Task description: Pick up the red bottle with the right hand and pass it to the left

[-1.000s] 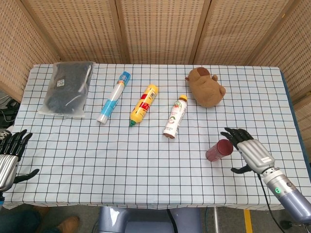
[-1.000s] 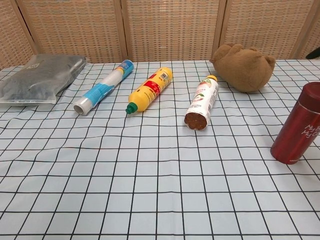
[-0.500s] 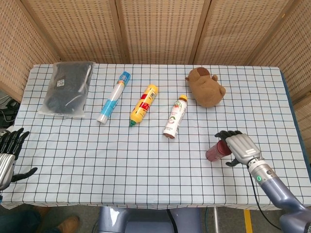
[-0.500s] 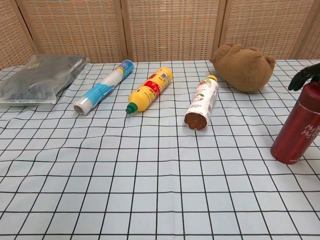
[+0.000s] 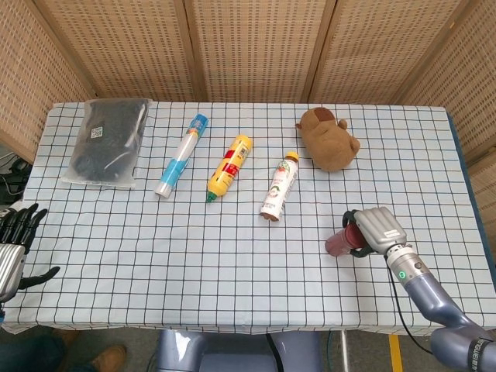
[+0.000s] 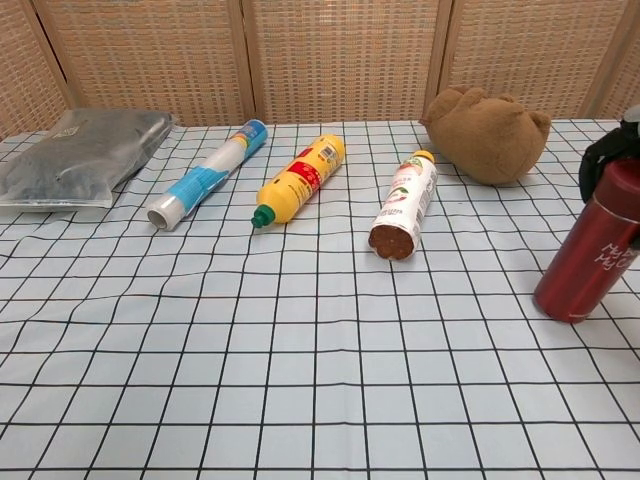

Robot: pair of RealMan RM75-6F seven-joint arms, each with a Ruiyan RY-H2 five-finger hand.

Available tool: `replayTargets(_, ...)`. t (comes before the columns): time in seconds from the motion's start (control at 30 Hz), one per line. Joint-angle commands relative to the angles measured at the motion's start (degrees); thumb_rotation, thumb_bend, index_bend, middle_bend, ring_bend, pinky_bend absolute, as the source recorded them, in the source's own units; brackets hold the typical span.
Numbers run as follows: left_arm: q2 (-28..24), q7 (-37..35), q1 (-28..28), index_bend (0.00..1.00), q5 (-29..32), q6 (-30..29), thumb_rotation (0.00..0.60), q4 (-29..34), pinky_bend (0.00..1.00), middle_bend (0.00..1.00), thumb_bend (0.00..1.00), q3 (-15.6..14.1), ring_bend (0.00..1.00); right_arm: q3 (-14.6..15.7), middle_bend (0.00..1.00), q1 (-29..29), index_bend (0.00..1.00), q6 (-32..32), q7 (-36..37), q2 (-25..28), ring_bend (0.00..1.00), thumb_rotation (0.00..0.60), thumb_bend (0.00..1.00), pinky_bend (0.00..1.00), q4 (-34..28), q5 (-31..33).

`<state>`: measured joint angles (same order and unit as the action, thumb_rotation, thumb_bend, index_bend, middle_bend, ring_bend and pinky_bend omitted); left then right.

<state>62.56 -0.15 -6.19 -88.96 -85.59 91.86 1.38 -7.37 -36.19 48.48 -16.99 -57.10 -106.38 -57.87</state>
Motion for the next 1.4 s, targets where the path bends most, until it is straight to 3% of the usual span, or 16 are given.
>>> replayTargets(0.03, 0.01, 0.01, -0.04, 0.00, 0.04, 0.15, 0.600, 0.03, 0.00, 0.00, 0.00, -0.04, 0.00, -0.43, 0.61, 0.14, 0.62, -0.17, 1.95, 1.20, 0.65, 0.600, 0.55, 0.71, -0.88, -0.12)
replayTargets(0.23, 0.09, -0.43, -1.09, 0.00, -0.19, 1.78, 0.600, 0.46, 0.00, 0.00, 0.00, -0.03, 0.00, -2.11, 0.61, -0.34, 0.63, -0.17, 4.51, 5.26, 0.65, 0.600, 0.56, 0.71, -5.33, -0.20)
replayTargets(0.37, 0.59, -2.54, -5.16, 0.00, -1.57, 5.87, 0.600, 2.29, 0.00, 0.00, 0.00, 1.27, 0.00, -4.35, 0.61, -2.16, 0.63, -0.05, 4.17, 8.80, 0.65, 0.600, 0.57, 0.71, -10.22, 1.32)
replayTargets(0.73, 5.50, -17.12, -20.42, 0.00, -3.06, 22.32, 0.600, 5.92, 0.00, 0.00, 0.00, 5.42, 0.00, -8.91, 0.61, -12.33, 0.63, 0.09, -2.75, 13.52, 0.65, 0.600, 0.58, 0.71, -19.45, 16.68)
replayTargets(1.0, 13.67, -24.21, -29.04, 0.00, 1.08, 29.50, 0.600, 4.53, 0.00, 0.00, 0.00, 9.70, 0.00, -10.29, 0.61, -22.51, 0.63, 2.81, -9.29, 11.62, 0.65, 0.600, 0.59, 0.71, -21.73, 29.81)
replayTargets(1.17, 19.69, -23.68, -34.48, 0.00, 8.15, 34.67, 0.600, 2.31, 0.00, 0.00, 0.00, 13.40, 0.00, -11.01, 0.62, -30.41, 0.63, 5.40, -12.71, 6.36, 0.65, 0.600, 0.60, 0.71, -19.61, 39.23)
replayTargets(1.4, 24.84, -27.70, -37.98, 0.00, 12.36, 37.71, 0.600, -0.96, 0.00, 0.00, 0.00, 15.00, 0.00, -10.10, 0.62, -35.57, 0.64, 8.62, -15.63, 1.23, 0.65, 0.600, 0.61, 0.71, -17.71, 43.76)
